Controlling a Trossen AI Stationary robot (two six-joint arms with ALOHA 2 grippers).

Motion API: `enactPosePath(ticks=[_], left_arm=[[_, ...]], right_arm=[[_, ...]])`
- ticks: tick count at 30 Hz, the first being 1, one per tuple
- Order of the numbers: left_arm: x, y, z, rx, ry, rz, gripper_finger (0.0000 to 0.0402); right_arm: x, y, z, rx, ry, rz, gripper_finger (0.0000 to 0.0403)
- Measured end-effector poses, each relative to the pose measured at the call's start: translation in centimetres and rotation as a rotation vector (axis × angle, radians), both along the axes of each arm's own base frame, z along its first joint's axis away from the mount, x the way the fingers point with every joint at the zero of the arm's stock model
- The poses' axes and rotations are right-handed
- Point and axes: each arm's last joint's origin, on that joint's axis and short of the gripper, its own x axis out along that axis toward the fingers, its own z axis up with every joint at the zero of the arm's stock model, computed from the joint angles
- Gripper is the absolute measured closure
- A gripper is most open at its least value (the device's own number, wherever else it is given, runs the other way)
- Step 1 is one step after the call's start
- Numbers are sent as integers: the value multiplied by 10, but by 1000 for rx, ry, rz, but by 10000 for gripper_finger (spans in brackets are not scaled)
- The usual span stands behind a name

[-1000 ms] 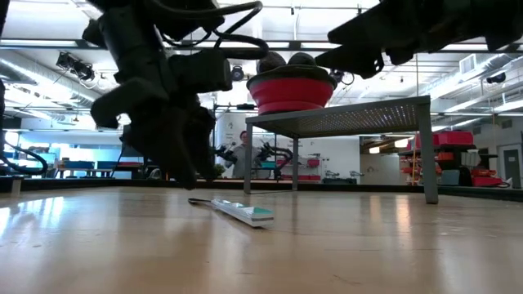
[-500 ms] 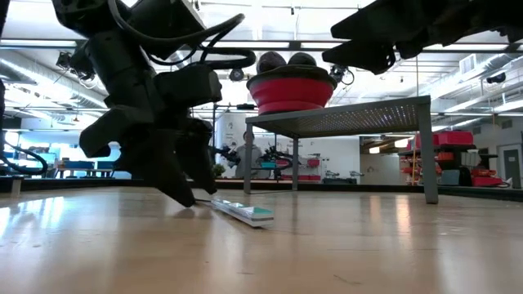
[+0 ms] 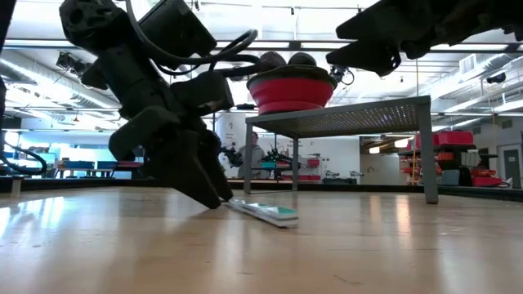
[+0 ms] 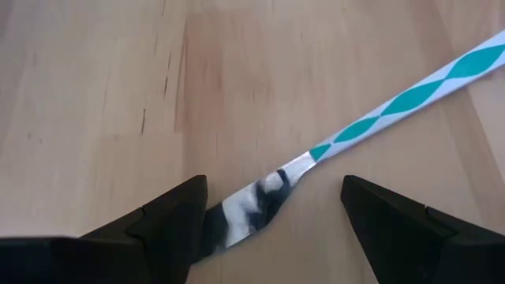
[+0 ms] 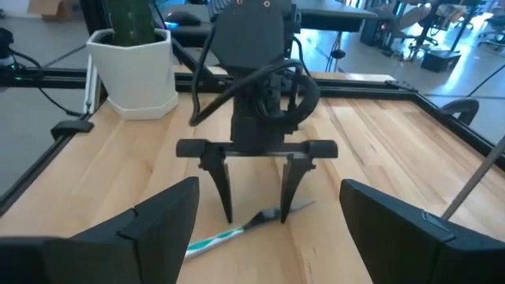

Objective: Pick & Place Fruit
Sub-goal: Put the knife on the shelf

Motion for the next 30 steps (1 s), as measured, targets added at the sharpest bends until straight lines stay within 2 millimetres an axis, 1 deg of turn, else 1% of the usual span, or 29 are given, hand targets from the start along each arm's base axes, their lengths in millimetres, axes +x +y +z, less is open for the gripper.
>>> enactPosePath(ticks=[3,6,15,19,24,30], left_arm=[[1,0,1,-1,-16,4,97],[1,0,1,-4,-20,18,110],[1,0,0,-52,-19,104,194],[1,1,0,-63,-19,127,223],[1,1,0,-79,-22,160,242],[1,2,0,-105,-43,254,252]], right_arm=[[0,0,-1,-5,5,-8,84],[0,-1,-1,-14,10,-14,84],[0,-1,-1,-18,10,-15,84],[0,-1,-1,-18,10,-15,84],[0,-1,-1,-28,11,-12,84],[0,-1,0,-24,4,-13,84]])
